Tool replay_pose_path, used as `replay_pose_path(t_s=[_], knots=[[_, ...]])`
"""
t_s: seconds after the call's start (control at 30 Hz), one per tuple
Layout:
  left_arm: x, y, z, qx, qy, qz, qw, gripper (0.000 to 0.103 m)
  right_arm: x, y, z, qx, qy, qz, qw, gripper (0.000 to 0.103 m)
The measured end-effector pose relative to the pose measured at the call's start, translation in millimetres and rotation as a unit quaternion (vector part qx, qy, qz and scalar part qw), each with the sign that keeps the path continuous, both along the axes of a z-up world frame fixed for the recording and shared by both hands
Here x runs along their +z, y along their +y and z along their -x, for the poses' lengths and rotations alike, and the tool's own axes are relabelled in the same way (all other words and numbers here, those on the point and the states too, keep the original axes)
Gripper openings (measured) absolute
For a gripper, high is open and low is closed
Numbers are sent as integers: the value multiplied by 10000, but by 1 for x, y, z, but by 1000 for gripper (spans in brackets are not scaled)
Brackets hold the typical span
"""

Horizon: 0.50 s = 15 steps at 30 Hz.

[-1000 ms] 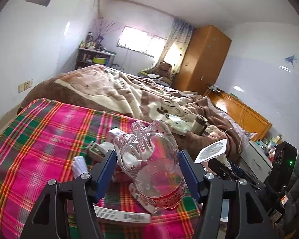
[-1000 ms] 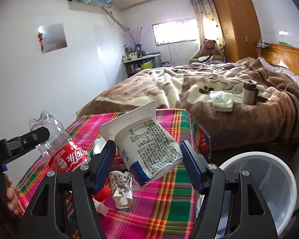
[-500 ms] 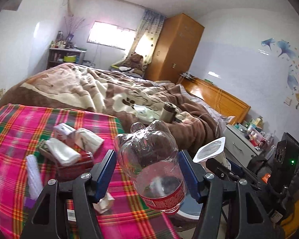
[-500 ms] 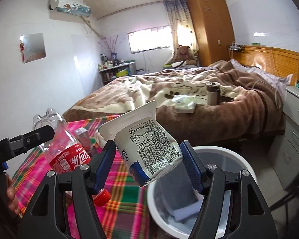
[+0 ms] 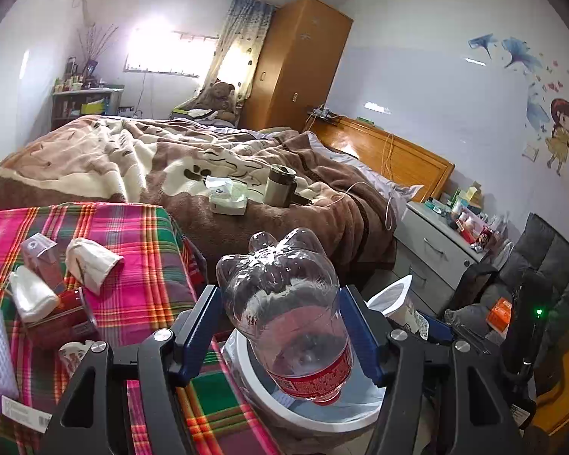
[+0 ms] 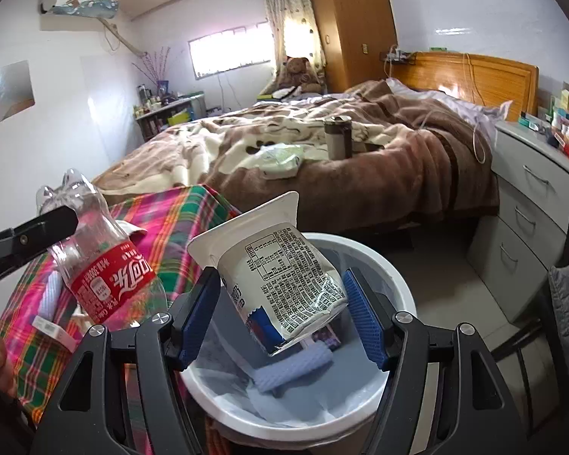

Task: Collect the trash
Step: 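Carry the yogurt cup and clear bottle over the wastebasket with both grippers, then open both grippers to drop the bottle and yogurt cup into the wastebasket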

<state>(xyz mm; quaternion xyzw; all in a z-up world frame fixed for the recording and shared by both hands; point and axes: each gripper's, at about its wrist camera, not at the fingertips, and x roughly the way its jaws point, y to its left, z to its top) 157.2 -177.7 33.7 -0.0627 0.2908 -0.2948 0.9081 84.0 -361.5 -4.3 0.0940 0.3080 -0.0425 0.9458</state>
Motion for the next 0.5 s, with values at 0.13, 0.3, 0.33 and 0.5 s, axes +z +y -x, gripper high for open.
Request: replay_pose_path(t_s=[0.13,0.3,0.33,0.5], knots=[[-10,-14,-4,-88,101,-137,9998,65,-12,-8,3,-68,255,-30,9996,69],[-21,-27,-10,-170,251,-248,9992,65,-22,-13,0,-194,530,84,9984,69],[-24,-28,-12,-222,323,-219,9990,65,-23,-15,1,-217,550,106,9982,69],[-27,-29,-13,-210,319,-249,9990,67,-25,-22,5,-386,664,194,9969,70]])
